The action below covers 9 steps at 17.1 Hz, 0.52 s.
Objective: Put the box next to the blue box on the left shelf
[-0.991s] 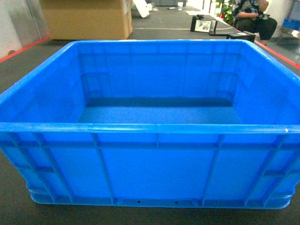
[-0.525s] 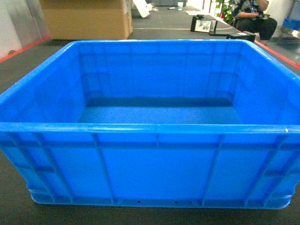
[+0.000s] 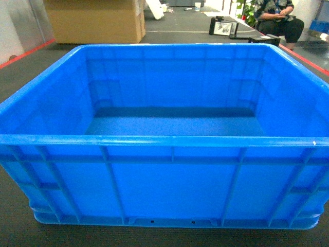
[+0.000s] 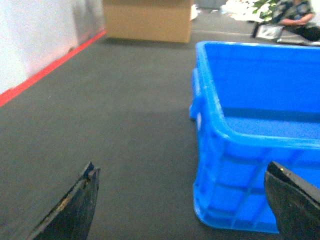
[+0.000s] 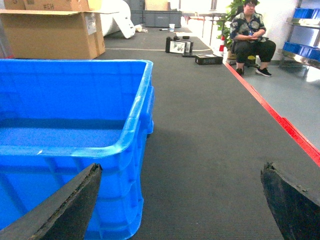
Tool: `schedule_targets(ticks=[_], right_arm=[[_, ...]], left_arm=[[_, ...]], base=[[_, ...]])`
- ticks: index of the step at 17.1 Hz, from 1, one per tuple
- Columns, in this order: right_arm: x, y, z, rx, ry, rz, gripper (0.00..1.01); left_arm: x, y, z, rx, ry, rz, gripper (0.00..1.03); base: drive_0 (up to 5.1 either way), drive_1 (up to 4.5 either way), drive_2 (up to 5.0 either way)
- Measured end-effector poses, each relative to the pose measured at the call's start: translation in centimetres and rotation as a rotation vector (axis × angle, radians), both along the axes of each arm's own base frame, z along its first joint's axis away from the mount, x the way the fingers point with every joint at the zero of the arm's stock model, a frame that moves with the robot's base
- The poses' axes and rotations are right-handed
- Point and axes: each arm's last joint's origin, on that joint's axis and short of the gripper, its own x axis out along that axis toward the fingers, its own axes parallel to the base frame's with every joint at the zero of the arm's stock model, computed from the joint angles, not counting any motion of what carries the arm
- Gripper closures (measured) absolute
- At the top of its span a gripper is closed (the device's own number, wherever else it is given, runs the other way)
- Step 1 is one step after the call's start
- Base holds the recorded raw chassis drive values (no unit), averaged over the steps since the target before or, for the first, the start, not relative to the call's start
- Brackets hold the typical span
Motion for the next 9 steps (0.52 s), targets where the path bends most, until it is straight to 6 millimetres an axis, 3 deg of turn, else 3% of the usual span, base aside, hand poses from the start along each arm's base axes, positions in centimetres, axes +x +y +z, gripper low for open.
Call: schedule_targets(ticks=[1, 3, 5, 6, 7, 8, 9], right_arm=[[0.0, 0.0, 0.0, 0.000, 0.002, -0.002, 0.03], [0.9, 0.8, 0.0, -0.021, 0.204, -0.189, 0.03], [2.5, 0.8, 2.0, 0.013, 0.206, -0.306, 0.03], [3.7, 1.0, 4.1, 0.038, 0.179, -0.295, 0.03], [5.0, 1.3, 6.2, 0.050, 0.156, -0.266, 0.03], [8.0, 2.2, 9.5, 0.049, 0.172, -0.210, 0.03], [11.4, 3.3, 11.0, 0.034, 0.281, -0.138, 0.03]], left_arm=[[0.4, -0.5, 0.0, -0.018, 0.156, 0.094, 0.05], [1.6, -0.8, 0.1, -0.025, 0.176, 0.208, 0.05], [3.1, -0.9, 2.6, -0.052, 0.096, 0.218, 0.05], [4.1, -1.0, 4.0, -0.053, 0.071, 0.205, 0.05], [5.6, -1.2, 5.6, -0.052, 0.074, 0.179, 0.05], [9.0, -1.7, 8.4, -0.077, 0.156, 0.106, 0.05], [12.7, -2.4, 10.0, -0.071, 0.256, 0.059, 0.05]], base=[[0.0, 0.00, 0.0], [0.0, 0.00, 0.0], [0.0, 0.00, 0.0], [0.0, 0.00, 0.0], [0.0, 0.00, 0.0], [0.0, 0.00, 0.0], [0.0, 0.00, 0.0]])
